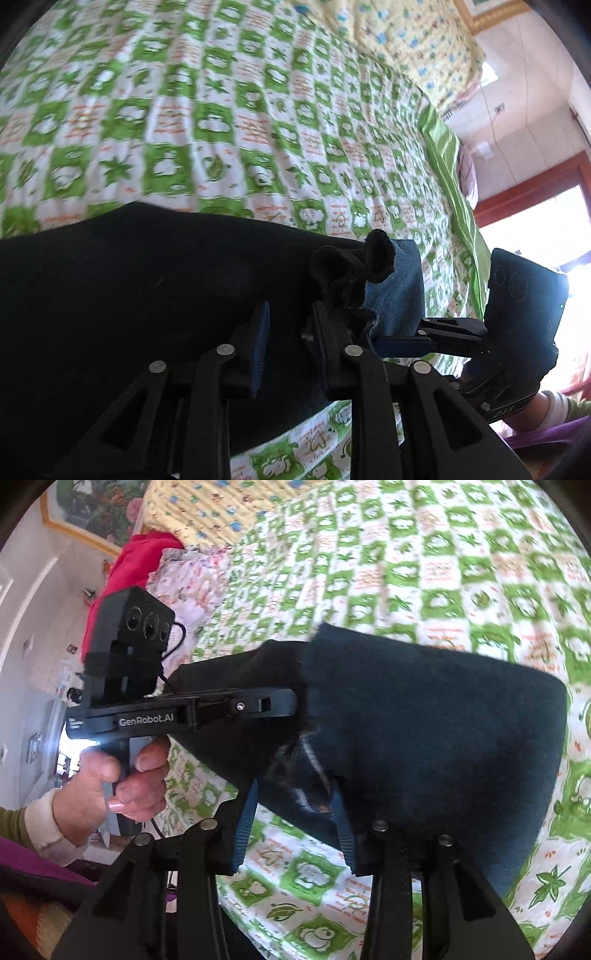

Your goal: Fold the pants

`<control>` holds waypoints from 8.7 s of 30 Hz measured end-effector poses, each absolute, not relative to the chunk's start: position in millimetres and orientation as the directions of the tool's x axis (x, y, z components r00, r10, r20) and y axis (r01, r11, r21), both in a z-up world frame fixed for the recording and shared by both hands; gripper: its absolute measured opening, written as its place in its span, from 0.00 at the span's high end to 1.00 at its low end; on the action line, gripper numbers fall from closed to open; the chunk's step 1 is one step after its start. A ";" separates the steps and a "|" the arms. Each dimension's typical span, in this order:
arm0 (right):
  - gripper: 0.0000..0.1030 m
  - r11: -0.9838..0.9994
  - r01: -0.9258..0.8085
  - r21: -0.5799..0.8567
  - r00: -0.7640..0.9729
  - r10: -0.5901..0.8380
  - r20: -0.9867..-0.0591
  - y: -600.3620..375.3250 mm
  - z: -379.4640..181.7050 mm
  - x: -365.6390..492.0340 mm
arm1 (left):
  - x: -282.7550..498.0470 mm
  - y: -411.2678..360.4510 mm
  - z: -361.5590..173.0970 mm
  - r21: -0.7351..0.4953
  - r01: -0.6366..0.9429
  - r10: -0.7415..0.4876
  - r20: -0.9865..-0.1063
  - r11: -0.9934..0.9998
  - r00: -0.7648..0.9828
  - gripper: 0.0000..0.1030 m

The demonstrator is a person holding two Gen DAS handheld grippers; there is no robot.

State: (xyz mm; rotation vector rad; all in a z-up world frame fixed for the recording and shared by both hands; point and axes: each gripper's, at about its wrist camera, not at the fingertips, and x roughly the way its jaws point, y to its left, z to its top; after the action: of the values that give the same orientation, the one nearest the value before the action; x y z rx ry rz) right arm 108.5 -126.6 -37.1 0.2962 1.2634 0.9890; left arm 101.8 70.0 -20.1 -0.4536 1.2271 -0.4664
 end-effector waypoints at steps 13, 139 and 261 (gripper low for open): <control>0.59 0.514 -0.534 0.671 -0.045 0.776 -0.629 -96.8 -11.0 110.4 | 49.3 141.5 -5.9 -0.586 -0.116 -0.501 -0.764 0.802 0.406 0.66; 0.78 0.255 -0.737 0.626 -0.119 0.863 -0.492 -115.9 37.9 211.4 | 40.1 52.6 86.4 -0.539 -0.084 -0.418 -0.734 0.838 0.535 0.80; 0.45 0.772 -0.076 0.631 0.220 0.630 -0.745 -237.6 -74.6 130.6 | 90.2 84.4 -50.1 -0.519 -0.227 -0.457 -0.845 0.824 0.277 0.26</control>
State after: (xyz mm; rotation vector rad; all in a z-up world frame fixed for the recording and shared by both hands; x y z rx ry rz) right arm 130.6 -237.6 -74.6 0.5261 1.2652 0.5200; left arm 90.2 84.4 -50.1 -0.6272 1.3051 -0.1687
